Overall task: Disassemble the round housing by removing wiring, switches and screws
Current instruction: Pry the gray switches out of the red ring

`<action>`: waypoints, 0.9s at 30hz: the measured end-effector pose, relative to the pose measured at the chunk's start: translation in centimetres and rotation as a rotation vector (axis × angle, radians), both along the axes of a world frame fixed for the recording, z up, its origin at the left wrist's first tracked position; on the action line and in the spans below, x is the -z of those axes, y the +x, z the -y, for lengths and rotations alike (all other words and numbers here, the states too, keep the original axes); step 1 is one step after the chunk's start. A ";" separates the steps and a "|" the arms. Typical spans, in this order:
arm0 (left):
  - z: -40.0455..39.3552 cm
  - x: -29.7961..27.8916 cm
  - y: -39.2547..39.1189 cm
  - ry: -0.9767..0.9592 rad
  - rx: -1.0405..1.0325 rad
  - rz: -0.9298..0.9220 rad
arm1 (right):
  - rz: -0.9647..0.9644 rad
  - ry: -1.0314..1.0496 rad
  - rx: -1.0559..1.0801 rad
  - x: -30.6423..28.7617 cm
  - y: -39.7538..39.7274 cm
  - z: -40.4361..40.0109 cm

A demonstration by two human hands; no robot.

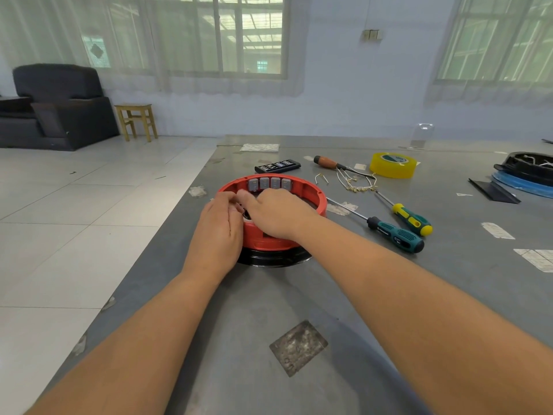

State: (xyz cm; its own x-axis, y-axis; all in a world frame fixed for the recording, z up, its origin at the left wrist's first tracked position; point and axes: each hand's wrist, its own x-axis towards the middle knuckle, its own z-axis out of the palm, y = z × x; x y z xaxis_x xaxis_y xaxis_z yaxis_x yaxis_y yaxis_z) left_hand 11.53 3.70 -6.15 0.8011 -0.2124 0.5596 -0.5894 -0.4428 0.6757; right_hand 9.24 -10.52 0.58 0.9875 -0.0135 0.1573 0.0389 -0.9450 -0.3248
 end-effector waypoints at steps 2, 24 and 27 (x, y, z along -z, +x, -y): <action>0.0 -0.1 0.1 -0.005 0.006 -0.003 | 0.224 0.033 -0.058 0.0 -1.0 0.6; -0.2 -3.5 -2.0 0.535 0.331 0.351 | 0.552 -0.138 -0.188 5.3 -6.3 6.8; -0.2 -3.7 -1.9 0.539 0.347 0.358 | 0.544 -0.163 -0.171 5.0 -6.5 6.7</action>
State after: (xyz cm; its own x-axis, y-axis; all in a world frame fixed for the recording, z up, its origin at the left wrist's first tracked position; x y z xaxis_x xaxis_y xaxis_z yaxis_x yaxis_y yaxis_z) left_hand 9.63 3.92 -2.47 0.4254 -0.7404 0.5205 -0.9000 -0.4067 0.1570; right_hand 2.72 -17.21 -4.38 0.7500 0.2062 0.6284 0.3156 -0.9466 -0.0661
